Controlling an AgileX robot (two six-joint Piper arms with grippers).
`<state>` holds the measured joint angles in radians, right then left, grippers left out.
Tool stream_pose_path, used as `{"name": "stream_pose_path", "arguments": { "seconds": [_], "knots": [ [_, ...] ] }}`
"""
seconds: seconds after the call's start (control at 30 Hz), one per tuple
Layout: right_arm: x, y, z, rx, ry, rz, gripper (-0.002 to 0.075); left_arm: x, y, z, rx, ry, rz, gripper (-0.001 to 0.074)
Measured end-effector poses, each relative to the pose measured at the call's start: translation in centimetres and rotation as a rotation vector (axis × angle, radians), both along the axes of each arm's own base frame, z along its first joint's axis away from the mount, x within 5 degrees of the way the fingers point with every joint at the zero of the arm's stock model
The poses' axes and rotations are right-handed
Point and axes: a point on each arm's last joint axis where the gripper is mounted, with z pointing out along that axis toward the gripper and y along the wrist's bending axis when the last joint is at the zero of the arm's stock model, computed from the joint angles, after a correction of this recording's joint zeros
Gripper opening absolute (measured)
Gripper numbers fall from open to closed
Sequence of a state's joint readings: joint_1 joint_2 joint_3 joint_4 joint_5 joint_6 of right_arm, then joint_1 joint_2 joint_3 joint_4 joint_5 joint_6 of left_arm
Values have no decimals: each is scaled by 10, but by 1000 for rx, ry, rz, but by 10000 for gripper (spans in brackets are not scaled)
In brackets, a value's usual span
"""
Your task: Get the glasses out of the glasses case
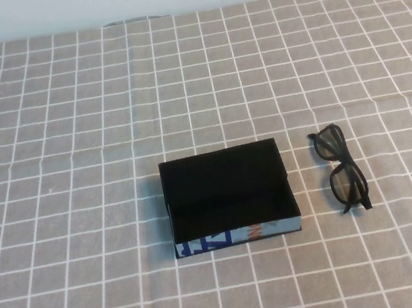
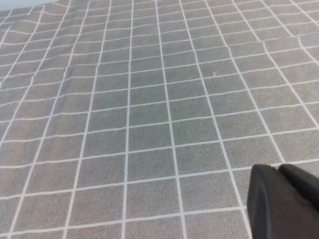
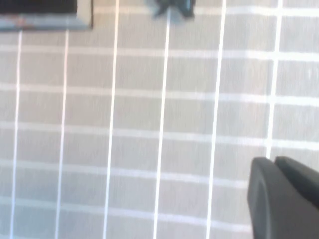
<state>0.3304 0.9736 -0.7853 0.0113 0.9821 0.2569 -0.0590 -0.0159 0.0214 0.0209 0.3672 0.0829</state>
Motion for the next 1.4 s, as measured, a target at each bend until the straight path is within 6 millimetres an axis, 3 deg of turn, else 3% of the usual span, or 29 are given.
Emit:
{"name": "stream_pose_path", "arguments": {
  "seconds": [0.27,0.4,0.57,0.8,0.93,1.13,1.4],
  "knots": [
    [-73,-20,9,147,-236,7,-16,0,0,0,0,0,0,-4],
    [-93,-28,2,172,-401,25,-16,0,0,0,0,0,0,-4],
    [-93,-37,-30,126,-572,-9,-17,0,0,0,0,0,0,-4],
    [-89,-53,-74,81,-800,-226,-17,0,0,0,0,0,0,-4],
    [-90,-57,-99,73,-924,-266,-18,0,0,0,0,0,0,-4],
    [-98,-57,-105,71,-988,-263,-18,0,0,0,0,0,0,-5],
    [-100,-58,-112,50,-924,-257,-18,0,0,0,0,0,0,-4]
  ]
}}
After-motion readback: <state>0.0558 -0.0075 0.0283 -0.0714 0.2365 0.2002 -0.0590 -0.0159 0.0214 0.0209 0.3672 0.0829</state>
